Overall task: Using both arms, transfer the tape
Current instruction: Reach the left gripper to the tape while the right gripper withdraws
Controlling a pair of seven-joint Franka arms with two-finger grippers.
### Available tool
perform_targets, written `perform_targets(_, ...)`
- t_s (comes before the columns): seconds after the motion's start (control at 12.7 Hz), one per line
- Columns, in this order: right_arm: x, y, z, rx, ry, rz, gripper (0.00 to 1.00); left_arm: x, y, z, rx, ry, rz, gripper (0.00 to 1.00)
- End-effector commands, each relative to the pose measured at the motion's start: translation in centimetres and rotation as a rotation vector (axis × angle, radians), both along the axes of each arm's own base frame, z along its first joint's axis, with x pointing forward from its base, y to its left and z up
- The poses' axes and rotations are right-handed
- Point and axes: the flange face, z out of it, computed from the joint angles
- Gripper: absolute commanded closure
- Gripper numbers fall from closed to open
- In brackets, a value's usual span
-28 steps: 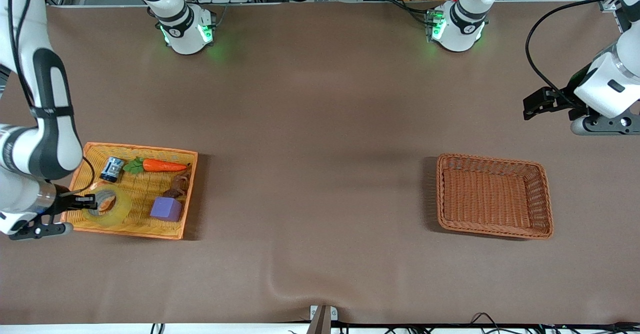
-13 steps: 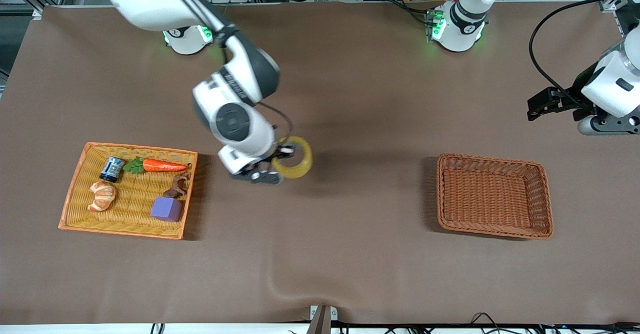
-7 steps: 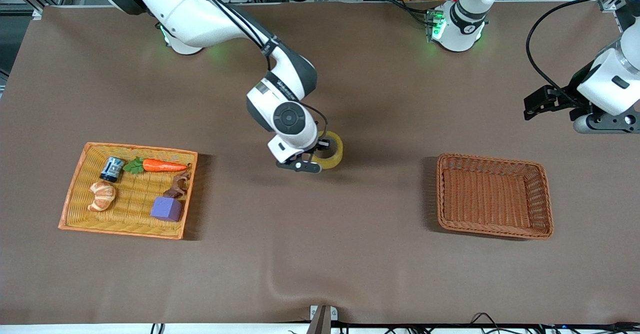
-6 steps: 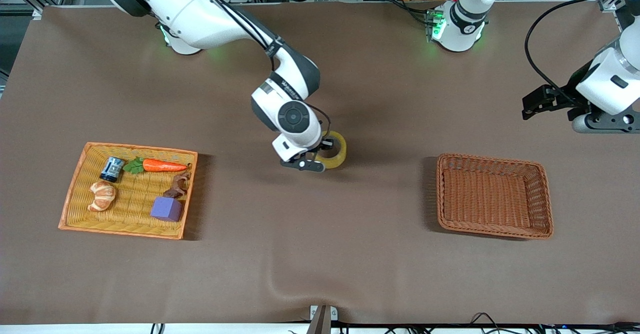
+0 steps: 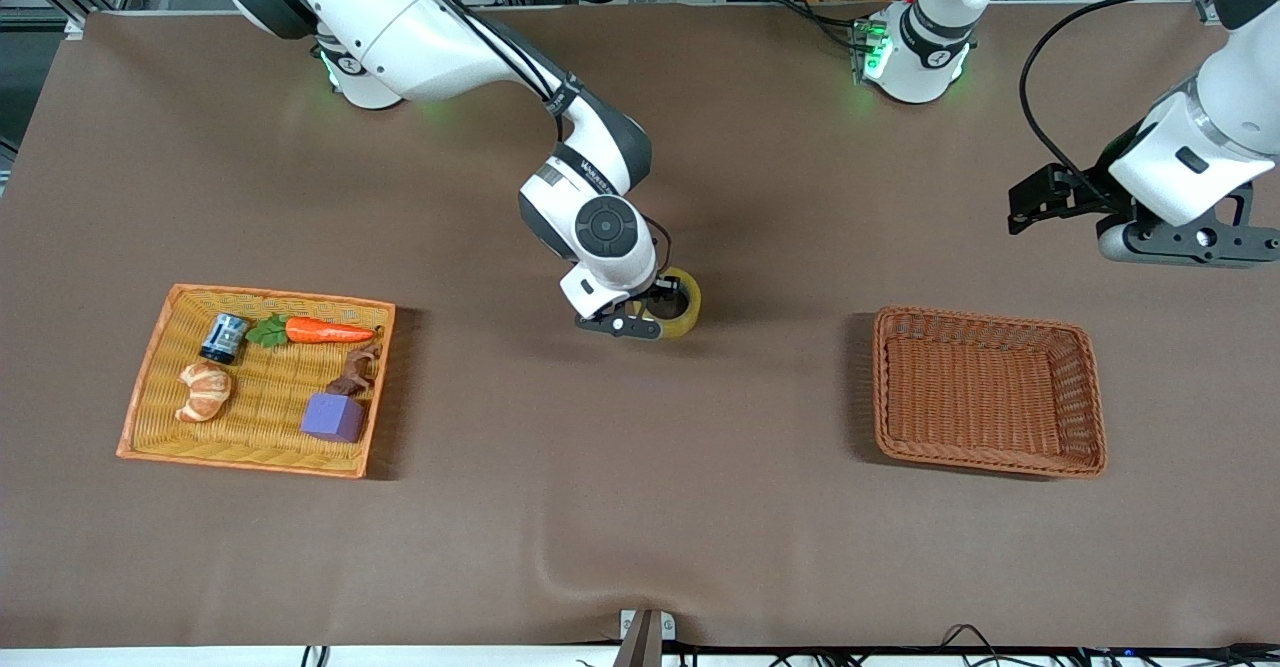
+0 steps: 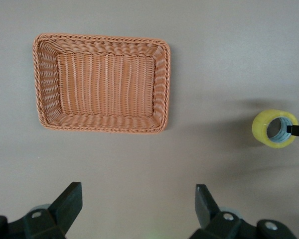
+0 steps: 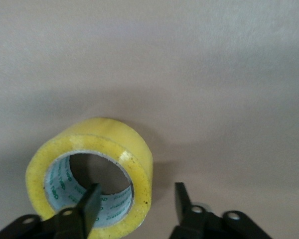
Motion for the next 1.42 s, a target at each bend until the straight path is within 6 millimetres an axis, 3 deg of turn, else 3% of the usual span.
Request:
perform_targets(0.0, 2.3, -2.5, 4.0, -0.018, -0.043, -0.030, 0.00, 0.3, -2.1, -0.9, -0.016, 0.014, -0.018, 0.00)
perform_targets(0.24, 5.7, -8.9, 7.7, -0.063, -0.010, 0.037, 0.00, -0.1, -6.0, -1.3, -0.026, 0.006, -0.025, 0.00)
perform_targets(0.39, 8.2, -14.6, 9.8, -0.083, 0.014, 0.052, 0.00, -0.4, -9.6, -2.8, -0.023, 0.030, -0.032, 0.00)
perform_targets(0.63, 10.5, -24.2, 12.9, -0.090, 0.027, 0.092, 0.00, -0.7, -16.2, -6.5, -0.025, 0.044, -0.111, 0.00)
perform_targets(0.79, 11.1, -30.3, 14.5, -0.084, 0.019, 0.151, 0.00, -0.4, -19.3, -9.3, -0.034, 0.041, -0.105, 0.00)
perform_targets(0.94, 11.1, -36.0, 16.9, -0.082, 0.011, 0.180, 0.00, -1.1, -24.0, -12.7, -0.037, 0.046, -0.082, 0.00)
perform_targets(1.18, 9.5, -39.9, 23.5, -0.108, -0.025, 0.208, 0.00, -1.9, -28.6, -18.3, -0.024, 0.080, -0.043, 0.00)
perform_targets(1.34, 8.6, -42.3, 26.7, -0.121, -0.042, 0.210, 0.00, -2.5, -31.1, -21.8, -0.019, 0.090, -0.013, 0.00)
